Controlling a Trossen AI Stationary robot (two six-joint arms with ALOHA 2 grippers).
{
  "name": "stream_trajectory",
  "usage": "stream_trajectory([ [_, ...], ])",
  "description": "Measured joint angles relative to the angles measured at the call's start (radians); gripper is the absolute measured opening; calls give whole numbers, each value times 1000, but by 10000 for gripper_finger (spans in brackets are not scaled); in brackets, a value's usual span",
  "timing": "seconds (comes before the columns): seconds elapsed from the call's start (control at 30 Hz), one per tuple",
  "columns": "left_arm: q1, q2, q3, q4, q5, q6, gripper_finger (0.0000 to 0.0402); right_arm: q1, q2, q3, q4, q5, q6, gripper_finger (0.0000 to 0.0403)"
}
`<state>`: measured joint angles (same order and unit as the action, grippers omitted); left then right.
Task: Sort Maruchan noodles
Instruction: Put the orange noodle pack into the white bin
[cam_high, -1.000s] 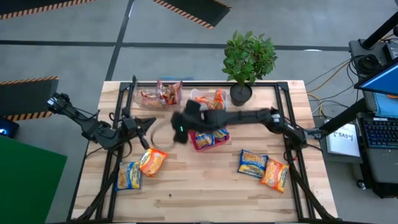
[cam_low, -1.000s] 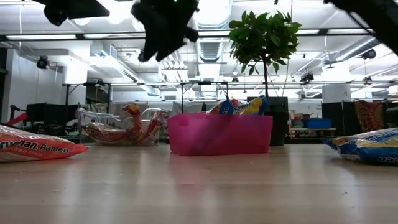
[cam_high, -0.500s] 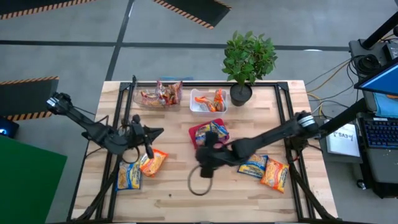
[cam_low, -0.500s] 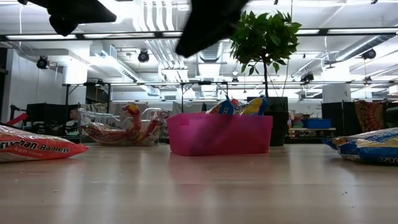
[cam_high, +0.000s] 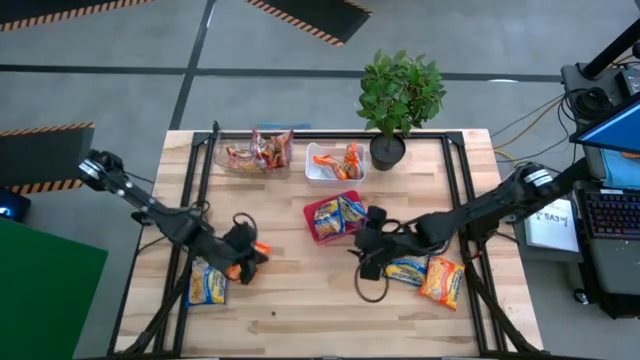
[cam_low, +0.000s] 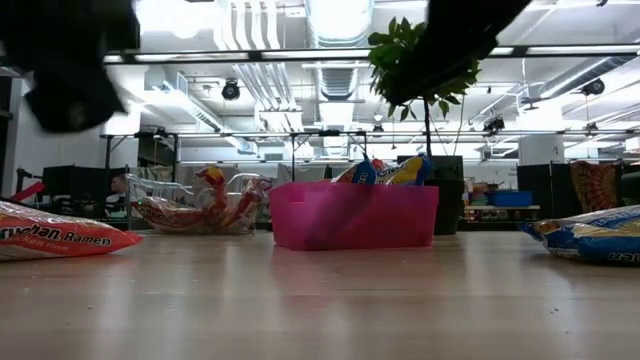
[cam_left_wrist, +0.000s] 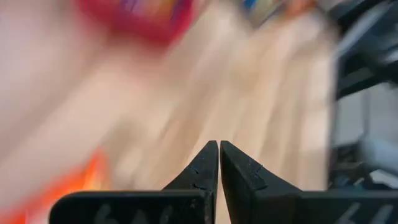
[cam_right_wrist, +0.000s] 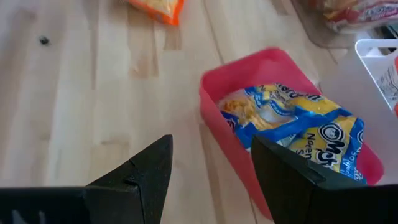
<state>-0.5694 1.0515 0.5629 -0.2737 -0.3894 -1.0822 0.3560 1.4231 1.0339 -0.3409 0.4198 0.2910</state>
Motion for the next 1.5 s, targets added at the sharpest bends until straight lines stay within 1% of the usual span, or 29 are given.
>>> stream_trajectory([
  [0.07, -2, 59, 0, -56, 79, -123, 0, 2, -43, -48, 50, -1, 0, 203],
  [0.13, -2, 116, 0, -84, 159, -194, 0, 2, -82, -96, 105, 0, 0, 200],
  [0.2, 2, 165, 12, -101, 235, -220, 0, 2, -115, -140, 151, 0, -1, 197],
  [0.27, 4, 207, 51, -120, 292, -222, 0, 2, -144, -179, 203, 0, -2, 193],
  [0.33, 5, 243, 104, -174, 313, -213, 0, 2, -165, -209, 251, 0, -3, 190],
  [0.43, 3, 295, 179, -310, 323, -174, 0, 2, -181, -230, 310, 1, -22, 186],
  [0.5, 4, 323, 224, -410, 336, -170, 0, 2, -188, -231, 322, 1, -44, 184],
  [0.6, 5, 345, 273, -501, 382, -147, 11, 2, -191, -227, 329, 1, -68, 182],
  [0.7, 7, 346, 292, -559, 394, -132, 43, 2, -190, -227, 344, 1, -88, 184],
  [0.8, 16, 333, 283, -604, 388, -144, 90, 2, -185, -227, 369, 0, -105, 184],
  [0.93, 14, 313, 259, -675, 292, -198, 161, 2, -177, -228, 381, 0, -110, 182],
  [1.03, 18, 298, 236, -749, 235, -245, 205, 2, -177, -229, 383, 0, -109, 183],
  [1.13, 18, 278, 195, -737, 216, -280, 230, 2, -177, -230, 380, 0, -109, 184],
  [1.23, 18, 259, 135, -688, 216, -322, 235, 2, -173, -230, 382, 0, -109, 184],
  [1.3, 16, 240, 89, -612, 215, -343, 232, 2, -172, -230, 378, 0, -109, 182],
  [1.4, 16, 227, 28, -454, 214, -345, 222, 2, -172, -230, 379, 0, -107, 183],
  [1.5, 16, 231, 1, -379, 210, -359, 195, 2, -172, -230, 376, -1, -93, 184],
])
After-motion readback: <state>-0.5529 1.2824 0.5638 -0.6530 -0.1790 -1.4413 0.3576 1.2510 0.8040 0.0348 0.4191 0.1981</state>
